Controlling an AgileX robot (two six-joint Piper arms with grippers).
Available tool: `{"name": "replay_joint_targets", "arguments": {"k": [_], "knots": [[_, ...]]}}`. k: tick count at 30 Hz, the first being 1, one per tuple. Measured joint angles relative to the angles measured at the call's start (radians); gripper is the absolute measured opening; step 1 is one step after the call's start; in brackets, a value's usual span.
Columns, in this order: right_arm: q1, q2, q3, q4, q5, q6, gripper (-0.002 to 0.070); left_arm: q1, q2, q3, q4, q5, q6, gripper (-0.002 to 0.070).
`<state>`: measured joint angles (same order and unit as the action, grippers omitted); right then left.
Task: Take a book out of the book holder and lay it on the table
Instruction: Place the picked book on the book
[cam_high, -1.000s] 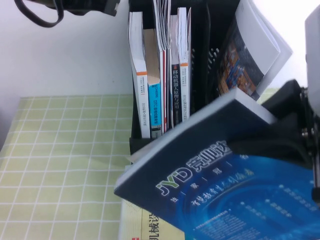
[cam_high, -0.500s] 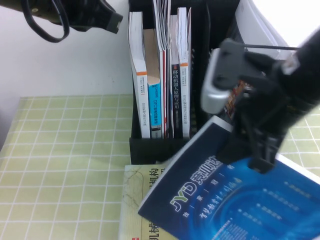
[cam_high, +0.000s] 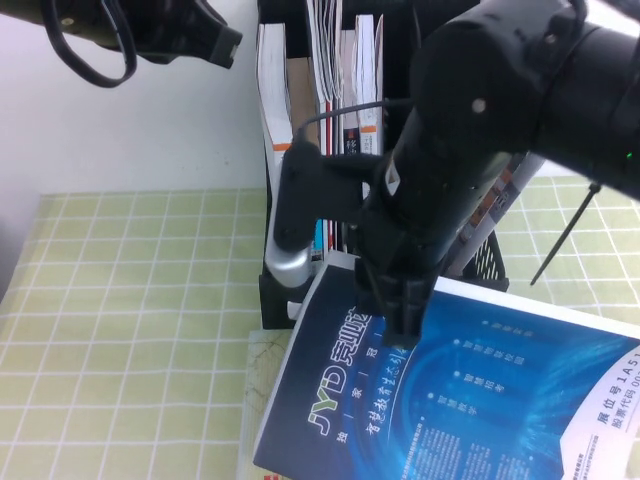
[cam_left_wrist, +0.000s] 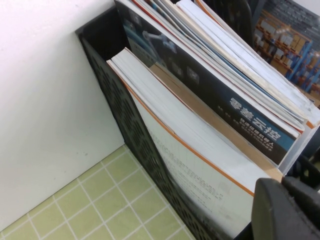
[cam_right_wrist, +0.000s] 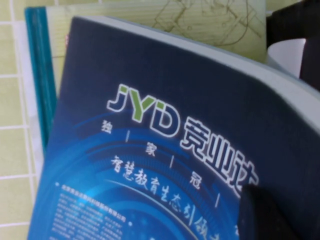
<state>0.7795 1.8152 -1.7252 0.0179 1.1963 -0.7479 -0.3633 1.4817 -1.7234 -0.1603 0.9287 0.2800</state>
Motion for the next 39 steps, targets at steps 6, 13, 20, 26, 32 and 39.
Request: {"name": "replay_joint_targets", "arguments": {"k": [6,13,20,26,32,39], "knots": [[0.023,0.004,0.000,-0.028,-0.012,0.011,0.0128,0.000,0.000,0.000,0.004,0.000,0.000,-0.0003],[0.027,-0.106,0.000,0.029,0.041,-0.058,0.0128,0.000,0.000,0.000,0.010,0.000,-0.012,-0.0003],[0.027,-0.357,0.000,0.198,0.041,-0.161,0.0128,0.000,0.000,0.000,0.013,0.000,-0.026,-0.0003],[0.027,-0.462,0.041,0.250,0.041,-0.175,0.0128,0.000,0.000,0.000,0.022,0.028,-0.026,-0.0002],[0.075,-0.450,0.174,0.264,0.041,-0.188,0.0128,0.000,0.000,0.000,0.047,0.035,-0.052,-0.0003],[0.136,-0.373,0.179,0.172,0.041,-0.175,0.0128,0.000,-0.009,0.000,0.053,0.037,-0.056,-0.0003]]}}
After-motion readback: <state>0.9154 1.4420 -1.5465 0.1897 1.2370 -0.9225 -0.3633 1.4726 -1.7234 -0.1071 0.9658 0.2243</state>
